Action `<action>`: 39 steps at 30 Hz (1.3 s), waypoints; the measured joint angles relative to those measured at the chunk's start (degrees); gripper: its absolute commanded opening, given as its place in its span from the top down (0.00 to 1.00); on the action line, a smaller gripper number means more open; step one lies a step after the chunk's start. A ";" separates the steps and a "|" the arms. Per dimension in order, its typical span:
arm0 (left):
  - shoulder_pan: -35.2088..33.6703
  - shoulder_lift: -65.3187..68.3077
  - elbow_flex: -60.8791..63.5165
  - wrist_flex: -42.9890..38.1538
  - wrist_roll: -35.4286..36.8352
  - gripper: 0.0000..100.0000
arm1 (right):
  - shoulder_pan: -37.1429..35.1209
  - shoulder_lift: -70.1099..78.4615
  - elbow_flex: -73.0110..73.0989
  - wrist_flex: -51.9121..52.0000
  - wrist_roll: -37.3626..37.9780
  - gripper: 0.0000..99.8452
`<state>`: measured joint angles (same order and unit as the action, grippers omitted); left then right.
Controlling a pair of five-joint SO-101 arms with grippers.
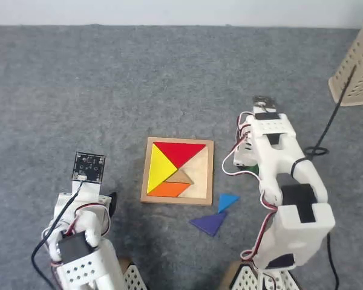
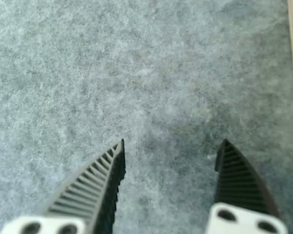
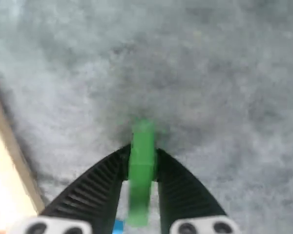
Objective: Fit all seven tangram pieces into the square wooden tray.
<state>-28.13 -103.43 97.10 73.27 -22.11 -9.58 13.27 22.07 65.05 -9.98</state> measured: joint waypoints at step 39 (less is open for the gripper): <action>0.00 0.00 0.00 0.00 0.00 0.72 | -26.29 1.67 -11.34 4.92 31.91 0.99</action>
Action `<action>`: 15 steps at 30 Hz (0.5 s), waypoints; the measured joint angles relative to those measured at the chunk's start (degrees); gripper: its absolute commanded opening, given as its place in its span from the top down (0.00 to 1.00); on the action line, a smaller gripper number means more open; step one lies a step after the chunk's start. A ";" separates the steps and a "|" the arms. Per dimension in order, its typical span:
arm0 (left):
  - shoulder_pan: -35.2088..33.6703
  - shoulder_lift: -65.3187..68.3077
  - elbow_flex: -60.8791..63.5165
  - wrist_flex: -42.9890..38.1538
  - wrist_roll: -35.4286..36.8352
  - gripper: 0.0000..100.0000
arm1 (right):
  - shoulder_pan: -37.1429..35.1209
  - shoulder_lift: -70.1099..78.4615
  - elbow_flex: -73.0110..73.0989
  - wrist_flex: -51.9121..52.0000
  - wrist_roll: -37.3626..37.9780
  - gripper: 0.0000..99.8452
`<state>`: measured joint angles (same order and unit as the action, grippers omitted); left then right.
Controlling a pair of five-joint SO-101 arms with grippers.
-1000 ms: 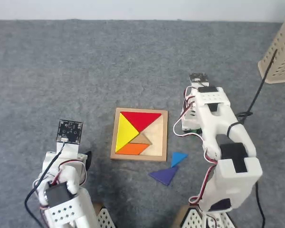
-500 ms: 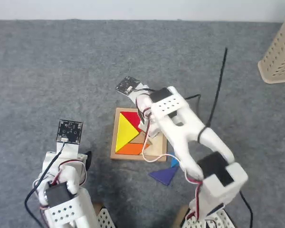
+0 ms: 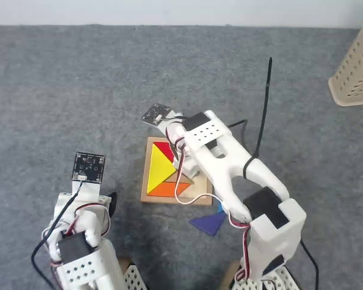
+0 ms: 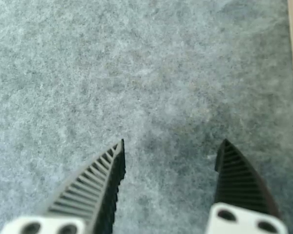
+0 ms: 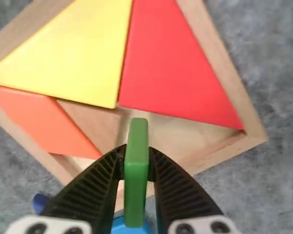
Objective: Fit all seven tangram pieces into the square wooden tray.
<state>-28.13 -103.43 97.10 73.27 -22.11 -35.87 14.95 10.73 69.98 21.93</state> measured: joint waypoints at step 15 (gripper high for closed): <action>0.00 0.00 0.00 0.00 0.00 0.72 | -0.97 0.00 0.00 2.55 -8.35 0.97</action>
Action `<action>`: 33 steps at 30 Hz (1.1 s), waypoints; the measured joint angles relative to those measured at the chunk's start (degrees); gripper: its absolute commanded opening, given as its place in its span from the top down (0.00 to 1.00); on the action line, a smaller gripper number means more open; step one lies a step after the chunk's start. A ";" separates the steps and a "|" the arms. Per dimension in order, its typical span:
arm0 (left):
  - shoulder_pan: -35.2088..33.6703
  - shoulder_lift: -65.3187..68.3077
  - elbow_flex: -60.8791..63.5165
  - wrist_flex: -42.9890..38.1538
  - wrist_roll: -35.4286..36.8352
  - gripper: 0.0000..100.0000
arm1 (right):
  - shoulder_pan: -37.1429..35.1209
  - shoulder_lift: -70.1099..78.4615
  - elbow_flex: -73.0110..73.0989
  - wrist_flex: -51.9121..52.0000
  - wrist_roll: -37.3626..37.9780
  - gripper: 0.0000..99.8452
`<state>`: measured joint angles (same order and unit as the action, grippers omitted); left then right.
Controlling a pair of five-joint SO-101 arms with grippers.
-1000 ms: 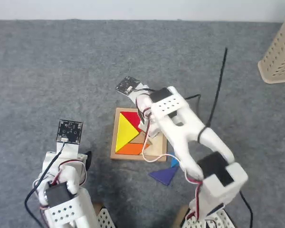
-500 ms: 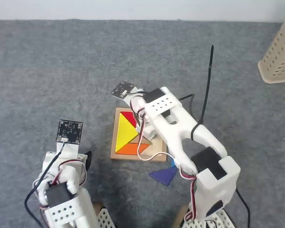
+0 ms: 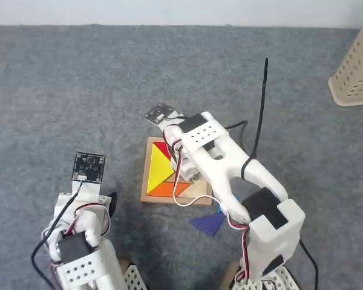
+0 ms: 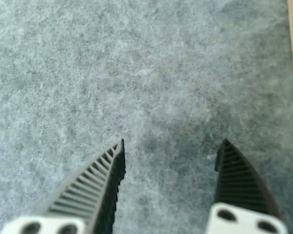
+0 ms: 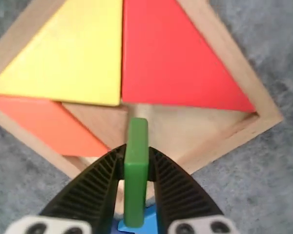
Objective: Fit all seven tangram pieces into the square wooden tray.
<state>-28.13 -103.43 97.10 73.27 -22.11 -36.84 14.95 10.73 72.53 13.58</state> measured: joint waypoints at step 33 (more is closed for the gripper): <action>0.00 0.00 0.00 0.00 0.00 0.72 | 9.76 2.02 -6.95 3.25 -0.35 0.99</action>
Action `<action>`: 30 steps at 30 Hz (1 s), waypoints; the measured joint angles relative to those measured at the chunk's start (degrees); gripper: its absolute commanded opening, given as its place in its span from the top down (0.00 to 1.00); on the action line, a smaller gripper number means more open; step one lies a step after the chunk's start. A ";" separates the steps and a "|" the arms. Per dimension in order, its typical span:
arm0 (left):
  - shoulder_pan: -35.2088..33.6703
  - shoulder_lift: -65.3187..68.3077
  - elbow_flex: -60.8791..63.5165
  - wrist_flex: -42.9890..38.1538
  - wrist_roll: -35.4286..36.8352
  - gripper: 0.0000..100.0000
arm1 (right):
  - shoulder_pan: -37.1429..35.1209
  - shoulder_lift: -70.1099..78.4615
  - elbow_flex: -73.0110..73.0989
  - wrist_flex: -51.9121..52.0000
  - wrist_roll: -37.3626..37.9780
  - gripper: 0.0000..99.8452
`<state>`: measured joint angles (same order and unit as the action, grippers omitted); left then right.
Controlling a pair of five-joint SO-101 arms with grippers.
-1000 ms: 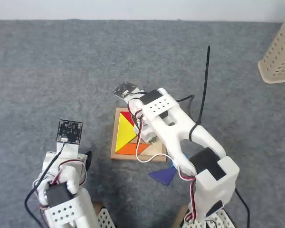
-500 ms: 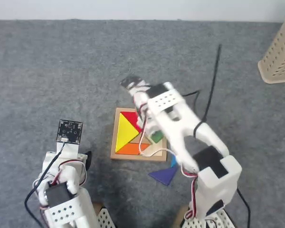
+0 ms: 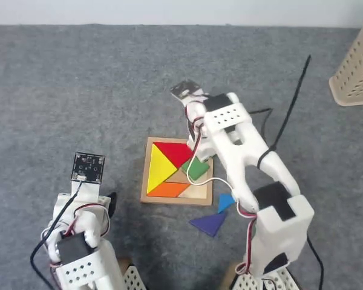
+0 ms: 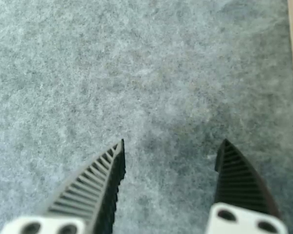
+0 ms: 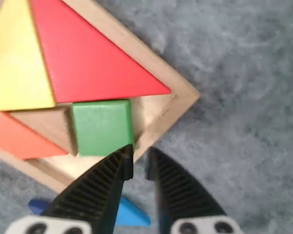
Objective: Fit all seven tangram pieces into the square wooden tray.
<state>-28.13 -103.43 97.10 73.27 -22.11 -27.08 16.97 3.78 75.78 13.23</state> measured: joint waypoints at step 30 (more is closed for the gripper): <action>0.00 0.00 0.00 0.00 0.00 0.72 | -3.34 -7.12 17.49 -4.66 -8.62 0.99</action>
<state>-28.13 -103.43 97.10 73.27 -22.11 -30.42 9.85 21.27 71.12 4.62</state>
